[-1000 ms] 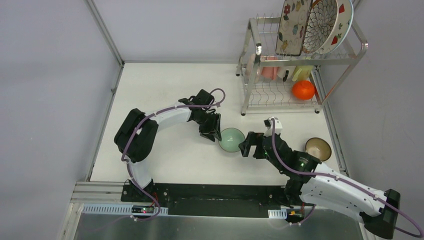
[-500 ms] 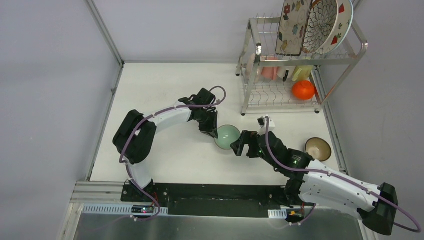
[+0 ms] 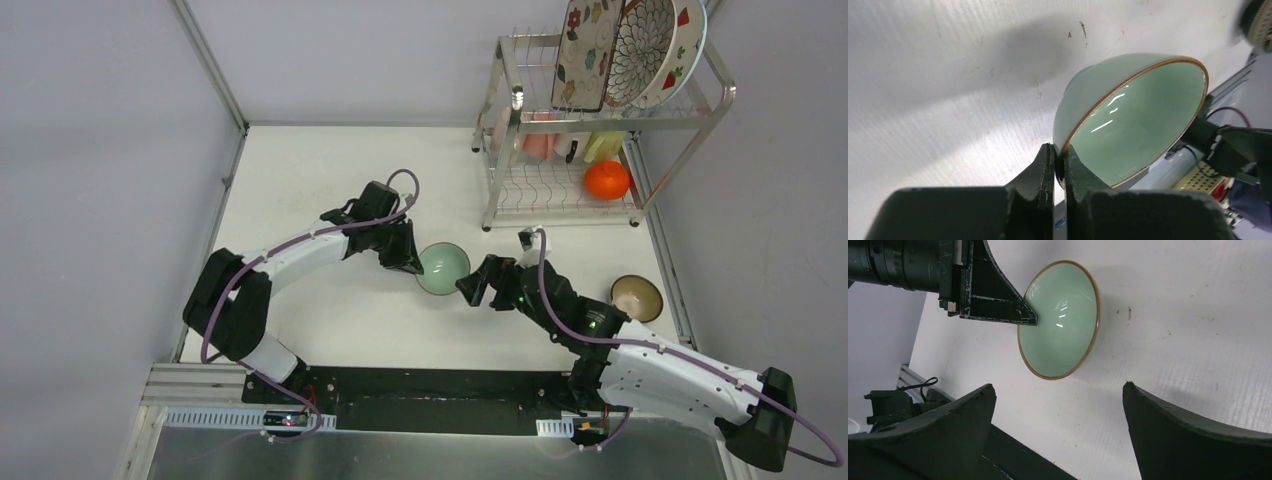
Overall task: Load the mixed dishes into the dish rack
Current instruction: Pick up the bowl from the center of the board, then turn the bowl upside down on the dish rack.
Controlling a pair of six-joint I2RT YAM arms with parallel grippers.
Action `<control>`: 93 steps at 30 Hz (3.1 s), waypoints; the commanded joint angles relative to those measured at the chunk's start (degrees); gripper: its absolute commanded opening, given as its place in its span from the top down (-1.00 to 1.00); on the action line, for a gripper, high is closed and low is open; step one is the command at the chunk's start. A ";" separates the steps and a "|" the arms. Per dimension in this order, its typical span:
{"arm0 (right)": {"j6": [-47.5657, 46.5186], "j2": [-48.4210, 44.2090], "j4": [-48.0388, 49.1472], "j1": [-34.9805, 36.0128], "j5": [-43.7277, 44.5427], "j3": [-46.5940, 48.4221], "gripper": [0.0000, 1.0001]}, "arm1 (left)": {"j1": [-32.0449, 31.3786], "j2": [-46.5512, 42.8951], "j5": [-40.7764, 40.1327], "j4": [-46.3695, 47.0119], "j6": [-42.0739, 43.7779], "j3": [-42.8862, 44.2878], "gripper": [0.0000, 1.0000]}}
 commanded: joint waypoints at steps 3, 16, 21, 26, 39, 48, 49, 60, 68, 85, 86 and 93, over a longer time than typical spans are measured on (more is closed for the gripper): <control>0.28 2.84 5.33 -0.19 -4.68 6.25 -1.00 | 3.56 -11.07 5.68 12.46 -7.66 -4.93 1.00; 7.55 7.30 13.76 -0.23 -1.66 6.14 -1.00 | 3.96 -14.49 12.61 22.78 -20.40 -8.08 1.00; 8.15 5.08 17.20 -0.18 -0.77 4.05 -0.99 | 3.96 -15.86 13.27 26.57 -25.96 -10.37 1.00; 8.15 3.69 17.07 -0.49 -0.77 4.39 -0.99 | 3.96 -16.75 15.42 34.15 -32.65 -12.98 1.00; 2.73 2.91 10.12 -0.71 7.09 7.06 -1.00 | 5.09 -18.07 15.45 33.47 -32.80 -14.20 1.00; 0.34 4.71 14.73 -3.00 5.87 5.66 -1.00 | 5.06 -17.66 19.62 36.87 -34.52 -13.28 1.00; 0.45 4.60 15.92 -3.58 4.95 5.07 -0.99 | 5.06 -17.66 20.06 37.18 -34.70 -13.36 1.00; 4.11 4.56 26.80 -8.16 -4.20 -0.19 -0.77 | 4.97 -16.71 24.41 39.60 -35.46 -13.54 1.00; 12.08 5.60 26.95 -8.53 -6.51 -0.85 -0.65 | 5.01 -15.70 25.26 40.37 -34.85 -13.15 1.00; 13.93 5.31 25.81 -9.01 -7.61 -2.72 0.13 | 5.09 -13.84 23.50 37.83 -31.72 -13.55 0.91; 13.93 5.64 26.10 -9.18 -7.39 -2.89 0.16 | 5.05 -13.80 23.13 36.94 -31.02 -13.54 0.83; 13.23 9.48 30.32 -12.49 -11.19 -3.54 0.31 | 5.19 -12.43 20.72 30.81 -25.86 -12.73 0.43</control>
